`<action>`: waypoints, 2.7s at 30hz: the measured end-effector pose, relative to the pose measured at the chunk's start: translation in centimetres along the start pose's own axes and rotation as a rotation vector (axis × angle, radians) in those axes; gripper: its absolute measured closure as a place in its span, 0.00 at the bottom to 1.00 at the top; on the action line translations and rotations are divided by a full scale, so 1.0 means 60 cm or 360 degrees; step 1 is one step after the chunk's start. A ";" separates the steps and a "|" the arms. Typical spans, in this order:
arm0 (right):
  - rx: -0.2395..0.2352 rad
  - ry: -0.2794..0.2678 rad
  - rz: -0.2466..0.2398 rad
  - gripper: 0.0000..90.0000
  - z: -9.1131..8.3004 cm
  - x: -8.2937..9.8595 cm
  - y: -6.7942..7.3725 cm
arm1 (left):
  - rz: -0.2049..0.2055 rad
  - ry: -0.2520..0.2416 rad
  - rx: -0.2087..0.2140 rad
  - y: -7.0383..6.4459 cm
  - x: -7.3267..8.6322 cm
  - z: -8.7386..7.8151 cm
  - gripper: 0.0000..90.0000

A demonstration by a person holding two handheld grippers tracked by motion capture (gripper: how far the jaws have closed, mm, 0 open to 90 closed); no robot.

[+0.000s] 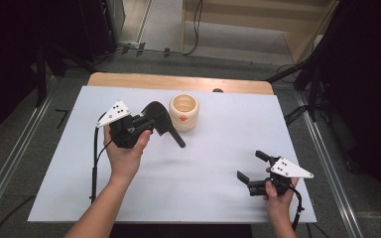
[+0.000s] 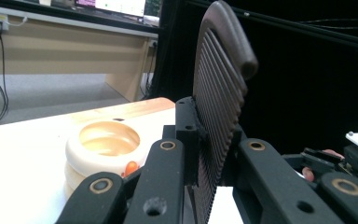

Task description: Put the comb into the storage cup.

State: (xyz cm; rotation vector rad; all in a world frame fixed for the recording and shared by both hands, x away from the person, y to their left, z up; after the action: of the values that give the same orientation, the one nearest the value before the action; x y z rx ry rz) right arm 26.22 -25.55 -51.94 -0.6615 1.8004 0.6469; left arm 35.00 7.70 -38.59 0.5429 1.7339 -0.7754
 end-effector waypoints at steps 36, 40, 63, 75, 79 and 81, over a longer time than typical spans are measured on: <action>0.0163 -0.0009 0.0083 0.00 -0.085 0.040 -0.045 | -0.0010 -0.0030 -0.0018 0.031 -0.058 0.037 0.93; 0.0174 -0.0023 0.0102 0.00 -0.092 0.042 -0.048 | -0.0003 -0.0027 -0.0017 0.033 -0.062 0.043 0.93; 0.0177 -0.0029 0.0108 0.00 -0.088 0.050 -0.054 | -0.0020 -0.0070 -0.0065 0.056 -0.096 0.064 0.93; 0.0172 -0.0023 0.0099 0.00 -0.087 0.051 -0.052 | -0.0030 -0.0078 -0.0097 0.071 -0.104 0.077 0.93; 0.0171 -0.0019 0.0096 0.00 -0.087 0.051 -0.052 | -0.0033 -0.0079 -0.0106 0.074 -0.105 0.082 0.93; 0.0171 -0.0020 0.0093 0.00 -0.087 0.051 -0.052 | -0.0040 -0.0078 -0.0109 0.076 -0.106 0.085 0.93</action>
State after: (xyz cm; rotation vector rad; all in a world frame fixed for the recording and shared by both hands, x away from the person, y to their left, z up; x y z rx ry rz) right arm 24.18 -31.79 -53.70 -0.5331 1.8348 0.5874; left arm 43.38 7.24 -34.47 0.4529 1.7183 -0.7383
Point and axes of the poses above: each handheld gripper's, and its own axes: z roughly forward along the jaws, x roughly out of its underside, y roughly to its left, the point moved 6 cm from there along z, roughly forward along the jaws, and after that the axes turned 7 degrees about -x, right-handed, at the moved point
